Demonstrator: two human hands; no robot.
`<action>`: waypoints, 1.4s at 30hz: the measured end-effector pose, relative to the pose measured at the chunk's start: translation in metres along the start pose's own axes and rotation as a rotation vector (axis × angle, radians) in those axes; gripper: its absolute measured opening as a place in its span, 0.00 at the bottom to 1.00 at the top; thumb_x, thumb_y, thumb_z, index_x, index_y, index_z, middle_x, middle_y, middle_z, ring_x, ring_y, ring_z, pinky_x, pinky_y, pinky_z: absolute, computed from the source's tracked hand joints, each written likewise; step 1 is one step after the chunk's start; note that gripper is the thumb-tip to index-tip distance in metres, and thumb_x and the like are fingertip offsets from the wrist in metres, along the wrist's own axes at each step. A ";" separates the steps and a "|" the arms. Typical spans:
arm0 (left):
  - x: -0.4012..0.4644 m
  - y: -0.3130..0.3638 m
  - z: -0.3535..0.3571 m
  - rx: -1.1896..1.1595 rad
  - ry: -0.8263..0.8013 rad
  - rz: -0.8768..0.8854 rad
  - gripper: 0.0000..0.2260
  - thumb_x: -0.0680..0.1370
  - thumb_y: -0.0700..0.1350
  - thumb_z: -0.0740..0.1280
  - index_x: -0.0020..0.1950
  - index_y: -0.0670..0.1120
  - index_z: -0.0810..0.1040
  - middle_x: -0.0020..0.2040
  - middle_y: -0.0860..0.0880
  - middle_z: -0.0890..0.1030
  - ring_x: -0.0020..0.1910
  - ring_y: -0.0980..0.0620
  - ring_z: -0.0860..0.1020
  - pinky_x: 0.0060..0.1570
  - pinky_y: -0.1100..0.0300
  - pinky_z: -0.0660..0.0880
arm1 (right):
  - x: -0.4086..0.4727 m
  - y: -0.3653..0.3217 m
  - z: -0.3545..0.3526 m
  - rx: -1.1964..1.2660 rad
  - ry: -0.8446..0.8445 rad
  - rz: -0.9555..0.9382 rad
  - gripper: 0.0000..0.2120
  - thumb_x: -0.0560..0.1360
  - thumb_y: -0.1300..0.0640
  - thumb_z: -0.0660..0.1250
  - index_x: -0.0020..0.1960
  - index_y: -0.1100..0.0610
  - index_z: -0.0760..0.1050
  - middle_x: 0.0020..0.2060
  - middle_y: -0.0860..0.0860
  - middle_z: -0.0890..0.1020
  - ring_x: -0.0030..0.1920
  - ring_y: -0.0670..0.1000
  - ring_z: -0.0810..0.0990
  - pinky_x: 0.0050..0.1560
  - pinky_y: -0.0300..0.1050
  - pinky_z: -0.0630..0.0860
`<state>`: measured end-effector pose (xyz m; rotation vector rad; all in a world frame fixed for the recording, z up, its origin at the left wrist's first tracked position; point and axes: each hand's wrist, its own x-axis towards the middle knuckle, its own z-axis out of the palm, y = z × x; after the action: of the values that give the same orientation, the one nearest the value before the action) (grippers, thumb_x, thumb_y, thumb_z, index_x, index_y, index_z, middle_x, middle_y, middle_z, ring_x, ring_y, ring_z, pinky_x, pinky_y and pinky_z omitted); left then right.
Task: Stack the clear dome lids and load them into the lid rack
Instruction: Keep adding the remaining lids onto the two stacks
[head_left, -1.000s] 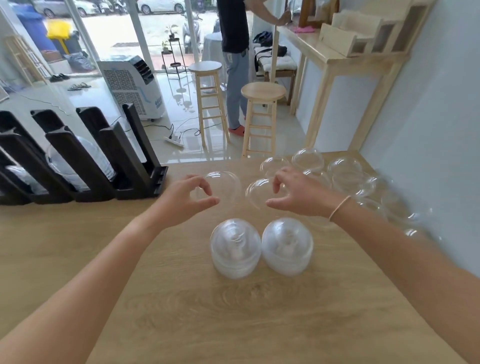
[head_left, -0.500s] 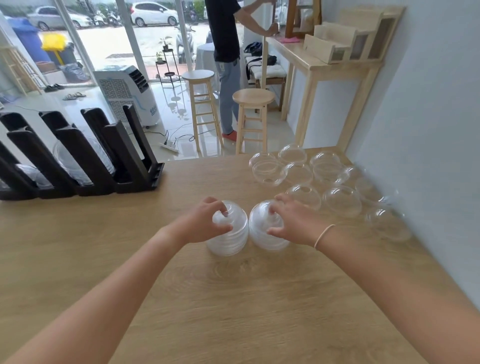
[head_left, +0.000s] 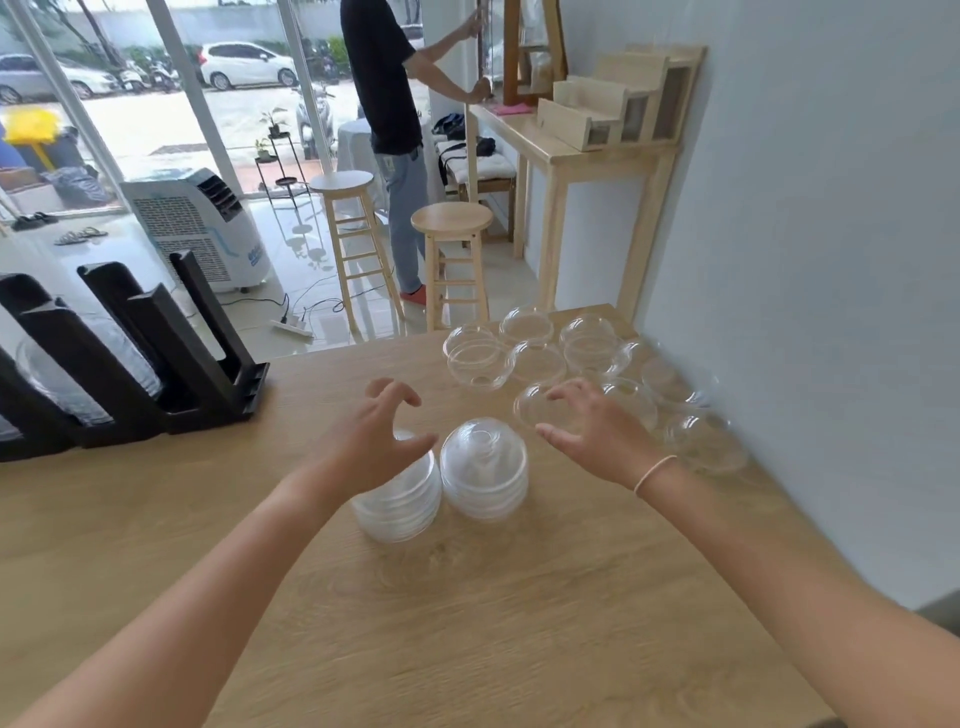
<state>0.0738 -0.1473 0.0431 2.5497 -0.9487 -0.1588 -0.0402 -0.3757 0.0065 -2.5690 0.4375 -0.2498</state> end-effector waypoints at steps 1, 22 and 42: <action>0.004 0.008 0.004 0.000 -0.003 0.019 0.19 0.74 0.54 0.66 0.63 0.49 0.69 0.69 0.52 0.65 0.54 0.53 0.70 0.50 0.61 0.64 | 0.001 0.011 -0.006 -0.004 0.021 0.043 0.21 0.73 0.48 0.66 0.63 0.54 0.70 0.64 0.52 0.71 0.63 0.54 0.72 0.62 0.49 0.69; 0.135 0.107 0.121 0.409 -0.285 0.046 0.18 0.76 0.50 0.62 0.64 0.45 0.72 0.66 0.42 0.68 0.66 0.39 0.67 0.63 0.50 0.68 | 0.029 0.102 -0.008 -0.397 -0.148 0.105 0.19 0.72 0.48 0.64 0.59 0.58 0.71 0.73 0.57 0.57 0.75 0.58 0.47 0.75 0.55 0.44; 0.030 0.021 -0.049 0.037 -0.027 -0.052 0.09 0.74 0.53 0.67 0.43 0.49 0.74 0.54 0.53 0.70 0.52 0.52 0.69 0.52 0.59 0.65 | 0.019 -0.045 -0.013 0.236 -0.038 -0.232 0.11 0.70 0.50 0.69 0.42 0.54 0.68 0.56 0.53 0.76 0.58 0.52 0.73 0.55 0.42 0.68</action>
<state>0.0962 -0.1644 0.0975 2.6137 -0.9040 -0.1935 -0.0145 -0.3517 0.0431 -2.3849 0.0878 -0.3148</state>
